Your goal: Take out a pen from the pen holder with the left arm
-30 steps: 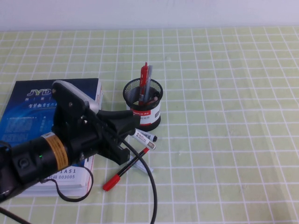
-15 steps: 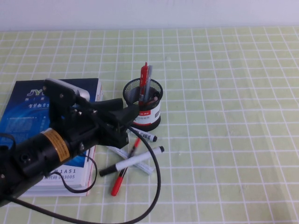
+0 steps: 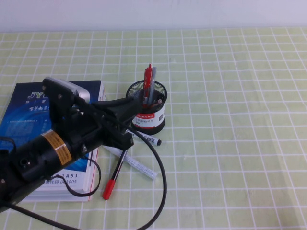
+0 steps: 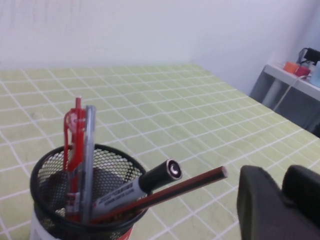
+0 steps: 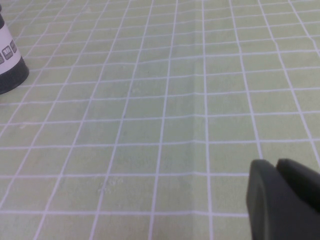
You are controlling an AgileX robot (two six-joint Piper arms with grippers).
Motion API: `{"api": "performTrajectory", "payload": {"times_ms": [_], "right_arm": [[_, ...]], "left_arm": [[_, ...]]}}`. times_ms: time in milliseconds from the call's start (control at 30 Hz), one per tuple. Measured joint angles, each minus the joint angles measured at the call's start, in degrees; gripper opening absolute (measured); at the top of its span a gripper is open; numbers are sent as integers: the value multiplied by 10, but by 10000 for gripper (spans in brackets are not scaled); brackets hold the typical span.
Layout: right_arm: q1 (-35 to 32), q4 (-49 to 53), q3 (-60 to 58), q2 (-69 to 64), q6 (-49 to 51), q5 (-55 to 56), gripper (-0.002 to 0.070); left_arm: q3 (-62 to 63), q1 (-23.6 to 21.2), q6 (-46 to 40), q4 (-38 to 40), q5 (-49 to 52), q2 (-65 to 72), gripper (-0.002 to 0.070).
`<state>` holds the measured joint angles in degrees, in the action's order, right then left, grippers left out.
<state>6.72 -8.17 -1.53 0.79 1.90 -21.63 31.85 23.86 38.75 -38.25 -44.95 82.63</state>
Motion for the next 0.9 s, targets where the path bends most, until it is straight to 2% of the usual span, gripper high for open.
{"api": "performTrajectory", "payload": {"times_ms": [100,200,900], "right_arm": [[0,0,0,0,0,0,-15],[0,0,0,0,0,0,-15],[0,0,0,0,0,0,-15]], "left_arm": [[0,0,-2,-14,-17,0,27],[0,0,-14,-22,-24,0,8],[0,0,-24,-39,-10,-84,0]]}}
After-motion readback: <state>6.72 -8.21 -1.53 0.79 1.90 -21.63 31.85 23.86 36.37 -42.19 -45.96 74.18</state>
